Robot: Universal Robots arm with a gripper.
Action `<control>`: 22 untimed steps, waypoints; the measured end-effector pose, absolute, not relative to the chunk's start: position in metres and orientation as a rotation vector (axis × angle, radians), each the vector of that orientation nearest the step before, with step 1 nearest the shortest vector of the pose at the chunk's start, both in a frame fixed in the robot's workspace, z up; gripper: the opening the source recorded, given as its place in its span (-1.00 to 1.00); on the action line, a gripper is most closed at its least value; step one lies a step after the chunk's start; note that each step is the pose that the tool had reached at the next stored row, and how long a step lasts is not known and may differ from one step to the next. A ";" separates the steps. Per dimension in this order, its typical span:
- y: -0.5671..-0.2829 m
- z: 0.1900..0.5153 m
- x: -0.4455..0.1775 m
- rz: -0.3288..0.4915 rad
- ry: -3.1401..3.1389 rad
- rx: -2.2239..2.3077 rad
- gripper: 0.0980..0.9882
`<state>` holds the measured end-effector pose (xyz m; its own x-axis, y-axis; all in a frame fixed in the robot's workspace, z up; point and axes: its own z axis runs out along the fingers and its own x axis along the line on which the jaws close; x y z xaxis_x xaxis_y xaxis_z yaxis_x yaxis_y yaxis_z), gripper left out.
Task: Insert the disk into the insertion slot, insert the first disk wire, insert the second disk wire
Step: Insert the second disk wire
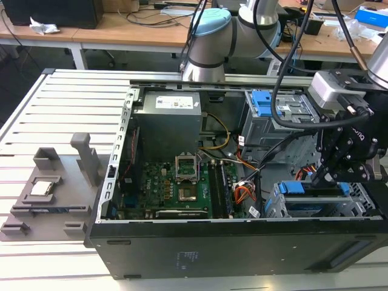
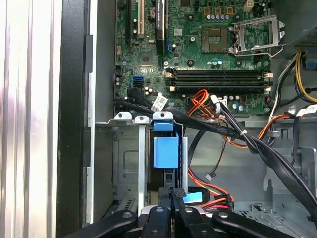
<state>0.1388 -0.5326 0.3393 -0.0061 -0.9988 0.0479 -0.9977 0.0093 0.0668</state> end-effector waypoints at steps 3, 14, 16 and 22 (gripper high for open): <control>-0.533 0.339 0.139 -0.021 -2.172 2.156 -0.89; -0.530 0.351 0.139 -0.021 -2.172 2.156 -0.75; -0.529 0.350 0.139 -0.021 -2.172 2.156 -0.98; -0.529 0.342 0.136 -0.021 -2.172 2.156 -0.98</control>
<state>0.1359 -0.5291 0.3425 -0.0059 -0.9988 0.0478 -0.9977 0.0091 0.0668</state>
